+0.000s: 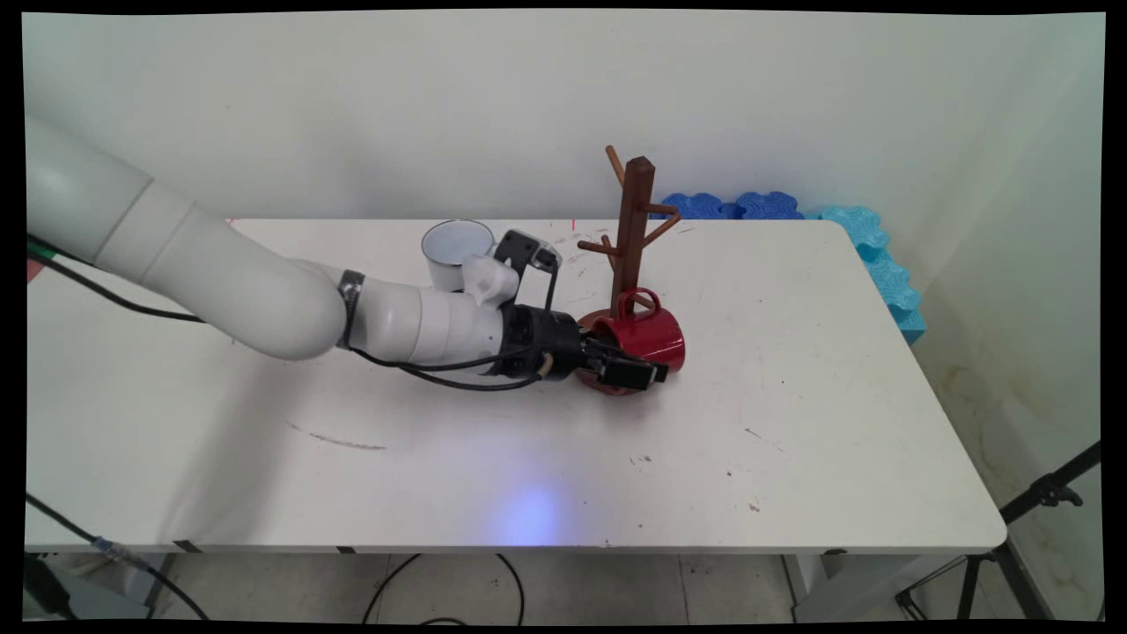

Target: Pick up the red mug from the rack, then place the picked object on the table

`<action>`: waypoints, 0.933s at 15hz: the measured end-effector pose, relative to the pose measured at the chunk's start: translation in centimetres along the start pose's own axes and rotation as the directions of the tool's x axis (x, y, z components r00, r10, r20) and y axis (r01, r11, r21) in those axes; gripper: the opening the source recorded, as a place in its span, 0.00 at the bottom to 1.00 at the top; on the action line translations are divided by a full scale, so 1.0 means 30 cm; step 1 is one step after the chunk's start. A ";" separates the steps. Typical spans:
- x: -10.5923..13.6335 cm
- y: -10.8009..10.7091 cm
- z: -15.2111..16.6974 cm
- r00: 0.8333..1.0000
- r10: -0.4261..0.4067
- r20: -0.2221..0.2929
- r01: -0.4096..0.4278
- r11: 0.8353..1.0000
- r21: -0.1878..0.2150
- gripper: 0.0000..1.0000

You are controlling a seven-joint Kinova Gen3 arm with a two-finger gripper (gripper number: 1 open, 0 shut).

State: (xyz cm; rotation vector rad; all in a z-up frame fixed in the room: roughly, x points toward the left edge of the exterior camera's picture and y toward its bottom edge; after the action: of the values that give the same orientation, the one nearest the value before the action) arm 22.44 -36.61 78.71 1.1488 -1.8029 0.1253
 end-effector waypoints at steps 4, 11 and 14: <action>-0.004 -0.008 0.027 1.000 0.002 -0.006 -0.002 1.000 0.000 0.00; -0.005 -0.011 0.048 1.000 0.008 -0.014 -0.008 1.000 -0.009 0.00; -0.003 -0.011 0.048 1.000 0.009 -0.018 -0.009 1.000 -0.015 0.00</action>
State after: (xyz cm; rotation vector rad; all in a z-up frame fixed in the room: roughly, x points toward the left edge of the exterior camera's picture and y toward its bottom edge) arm 21.76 -37.49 77.75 1.1259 -1.7901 0.1268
